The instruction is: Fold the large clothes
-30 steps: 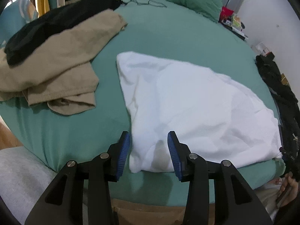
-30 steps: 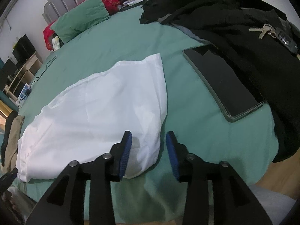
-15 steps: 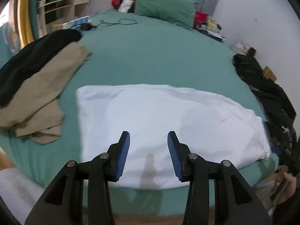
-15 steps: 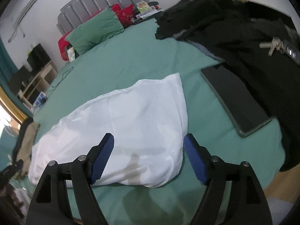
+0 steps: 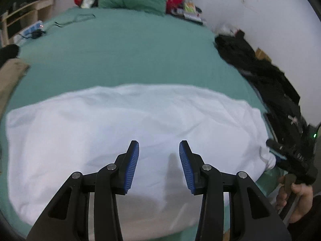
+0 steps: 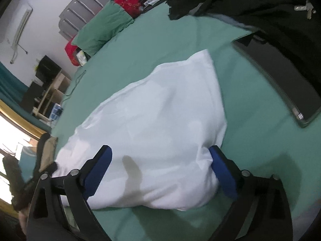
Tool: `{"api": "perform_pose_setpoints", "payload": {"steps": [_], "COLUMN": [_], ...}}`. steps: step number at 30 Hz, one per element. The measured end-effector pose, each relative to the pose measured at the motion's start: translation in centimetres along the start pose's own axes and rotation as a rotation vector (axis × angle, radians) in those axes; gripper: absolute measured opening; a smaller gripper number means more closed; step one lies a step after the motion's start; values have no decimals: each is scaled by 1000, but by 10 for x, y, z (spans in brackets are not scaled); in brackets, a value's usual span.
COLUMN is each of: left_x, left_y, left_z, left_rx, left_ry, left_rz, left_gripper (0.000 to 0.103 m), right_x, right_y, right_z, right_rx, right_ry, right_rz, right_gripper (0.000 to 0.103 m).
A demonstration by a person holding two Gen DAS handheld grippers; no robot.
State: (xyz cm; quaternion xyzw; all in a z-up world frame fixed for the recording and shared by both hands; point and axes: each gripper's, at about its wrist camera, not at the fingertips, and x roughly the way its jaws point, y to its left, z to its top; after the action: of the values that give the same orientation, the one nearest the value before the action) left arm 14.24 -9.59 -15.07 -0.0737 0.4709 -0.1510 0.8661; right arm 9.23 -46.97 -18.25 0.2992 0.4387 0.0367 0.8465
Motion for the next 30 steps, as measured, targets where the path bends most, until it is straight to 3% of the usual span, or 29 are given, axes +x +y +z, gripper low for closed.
{"api": "perform_pose_setpoints", "payload": {"steps": [3, 8, 13, 16, 17, 19, 20, 21, 30], "left_x": [27, 33, 34, 34, 34, 33, 33, 33, 22], "left_y": [2, -10, -17, -18, -18, -16, -16, -17, -18], "left_z": [-6, -15, -21, -20, -20, -20, -20, -21, -11], "left_rx": [-38, 10, 15, 37, 40, 45, 47, 53, 137], "left_ry": [86, 37, 15, 11, 8, 1, -4, -6, 4], "left_rz": [9, 93, 129, 137, 137, 138, 138, 141, 201], "left_gripper": [44, 44, 44, 44, 44, 44, 44, 44, 44], "right_x": [10, 26, 40, 48, 49, 56, 63, 71, 48], "right_y": [7, 27, 34, 46, 52, 63, 69, 74, 153], "right_z": [-1, -4, -5, -10, -12, -15, -19, -23, -16], "right_rx": [8, -47, 25, 19, 6, -26, -39, -39, -331], "right_ry": [25, 64, 109, 126, 125, 153, 182, 209, 86], "right_rz": [80, 86, 225, 253, 239, 246, 227, 233, 68], "right_gripper": [97, 98, 98, 98, 92, 61, 31, 20, 16]}}
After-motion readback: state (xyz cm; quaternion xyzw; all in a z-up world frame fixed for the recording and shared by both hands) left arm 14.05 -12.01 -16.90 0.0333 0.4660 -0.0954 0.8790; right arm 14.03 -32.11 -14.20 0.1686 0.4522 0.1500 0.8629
